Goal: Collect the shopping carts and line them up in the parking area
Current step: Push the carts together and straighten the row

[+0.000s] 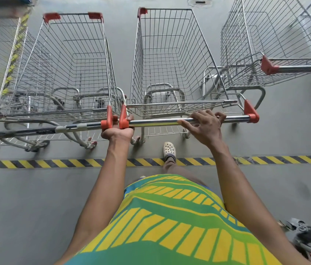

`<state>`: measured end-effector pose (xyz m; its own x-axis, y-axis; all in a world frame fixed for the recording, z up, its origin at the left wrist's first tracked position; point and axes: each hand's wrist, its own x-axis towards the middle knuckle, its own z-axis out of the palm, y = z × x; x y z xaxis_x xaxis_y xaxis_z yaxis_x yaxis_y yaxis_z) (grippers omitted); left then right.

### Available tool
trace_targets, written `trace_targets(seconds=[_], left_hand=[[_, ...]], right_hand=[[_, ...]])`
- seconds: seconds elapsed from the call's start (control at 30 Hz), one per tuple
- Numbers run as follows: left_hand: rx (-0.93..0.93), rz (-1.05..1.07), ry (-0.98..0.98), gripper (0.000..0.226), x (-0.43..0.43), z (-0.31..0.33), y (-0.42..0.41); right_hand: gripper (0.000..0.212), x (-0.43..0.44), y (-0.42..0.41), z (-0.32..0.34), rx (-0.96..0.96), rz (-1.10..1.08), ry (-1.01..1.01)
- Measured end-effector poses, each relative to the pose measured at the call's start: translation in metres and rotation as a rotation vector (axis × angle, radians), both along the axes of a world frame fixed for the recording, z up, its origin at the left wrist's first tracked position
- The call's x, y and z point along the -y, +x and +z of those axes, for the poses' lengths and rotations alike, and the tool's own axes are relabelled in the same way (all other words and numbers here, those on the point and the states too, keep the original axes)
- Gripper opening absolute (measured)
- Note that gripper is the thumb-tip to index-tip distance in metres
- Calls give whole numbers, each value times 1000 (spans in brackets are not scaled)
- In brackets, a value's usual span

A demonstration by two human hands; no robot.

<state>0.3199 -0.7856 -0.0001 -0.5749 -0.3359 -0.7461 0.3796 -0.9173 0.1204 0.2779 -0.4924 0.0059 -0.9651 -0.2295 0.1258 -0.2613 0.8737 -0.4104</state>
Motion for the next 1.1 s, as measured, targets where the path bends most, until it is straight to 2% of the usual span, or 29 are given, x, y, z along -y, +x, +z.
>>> trace_targets(seconds=[0.37, 0.8, 0.9, 0.93, 0.97, 1.03, 1.07, 1.1], left_hand=[[17, -10, -21, 63, 0, 0, -3], [18, -97, -50, 56, -11, 35, 21], [124, -167, -79, 63, -11, 29, 24], [199, -211, -81, 60, -14, 27, 27], [300, -271, -90, 47, -21, 25, 29], [485, -543, -260, 17, -40, 26, 40], [525, -748, -459, 16, -51, 31, 47], [505, -933, -742, 16, -60, 35, 54]], right_hand=[[82, 1, -3, 3, 39, 37, -38], [66, 1, -3, 11, 112, 45, -60], [65, 4, -4, 11, 133, 45, -102], [64, 5, -4, 11, 134, 40, -113], [62, 5, -4, 11, 131, 30, -122], [62, 6, -4, 12, 126, 13, -135], [63, 5, -4, 12, 118, 2, -139], [64, 4, -3, 13, 107, -12, -137]])
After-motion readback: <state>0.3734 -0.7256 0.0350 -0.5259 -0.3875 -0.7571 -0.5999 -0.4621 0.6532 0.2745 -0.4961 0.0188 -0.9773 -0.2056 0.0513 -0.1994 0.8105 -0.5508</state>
